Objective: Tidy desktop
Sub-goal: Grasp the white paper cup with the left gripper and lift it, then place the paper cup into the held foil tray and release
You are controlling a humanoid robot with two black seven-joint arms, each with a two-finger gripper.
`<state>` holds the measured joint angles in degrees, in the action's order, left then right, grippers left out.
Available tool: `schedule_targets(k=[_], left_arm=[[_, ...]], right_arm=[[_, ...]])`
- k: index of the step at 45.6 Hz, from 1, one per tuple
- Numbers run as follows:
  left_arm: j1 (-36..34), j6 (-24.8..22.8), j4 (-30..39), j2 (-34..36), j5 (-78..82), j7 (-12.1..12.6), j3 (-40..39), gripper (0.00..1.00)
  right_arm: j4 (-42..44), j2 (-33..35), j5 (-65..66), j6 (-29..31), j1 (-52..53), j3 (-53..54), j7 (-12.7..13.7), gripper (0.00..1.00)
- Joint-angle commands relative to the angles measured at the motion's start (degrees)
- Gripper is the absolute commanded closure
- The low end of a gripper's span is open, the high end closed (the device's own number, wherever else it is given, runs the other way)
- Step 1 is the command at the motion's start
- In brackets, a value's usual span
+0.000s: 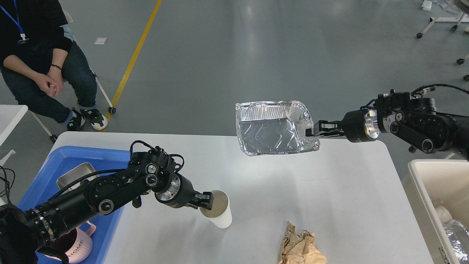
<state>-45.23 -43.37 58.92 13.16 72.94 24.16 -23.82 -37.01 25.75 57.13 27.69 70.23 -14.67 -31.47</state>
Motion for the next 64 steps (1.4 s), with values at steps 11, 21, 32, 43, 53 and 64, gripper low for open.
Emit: schedule_targets(k=[11,21,32,43,53,64], left_arm=[[-0.2,-0.1,-0.1,0.6,1.2,0.9,0.1,1.00],[-0.6,-0.8,0.8,5.7,1.2,0.5,0.0,1.00],[-3.1,-6.1,2.9,19.8,-0.3,-2.0,-4.6,1.00],[-10.7,-11.6,3.7,25.9,-3.9,-1.4,-18.4,1.00],[-23.3,-11.6,1.5,24.6,-5.7,-1.6,-18.7,1.00],[-30.8,-11.6,-5.2,12.8,-5.3,-1.2,-17.7,1.00]], right_arm=[[0.0,-0.1,0.0,0.0,0.0,0.0,0.0,1.00],[0.0,-0.1,0.0,0.0,0.0,0.0,0.0,1.00],[0.2,-0.5,0.0,0.1,0.0,-0.1,0.1,1.00],[0.2,-1.3,0.1,0.2,-0.1,-0.6,0.1,1.00],[0.3,-1.9,0.3,0.3,-0.1,-1.0,-0.1,1.00],[-0.2,-4.5,0.8,0.5,0.0,-1.1,-0.3,1.00]])
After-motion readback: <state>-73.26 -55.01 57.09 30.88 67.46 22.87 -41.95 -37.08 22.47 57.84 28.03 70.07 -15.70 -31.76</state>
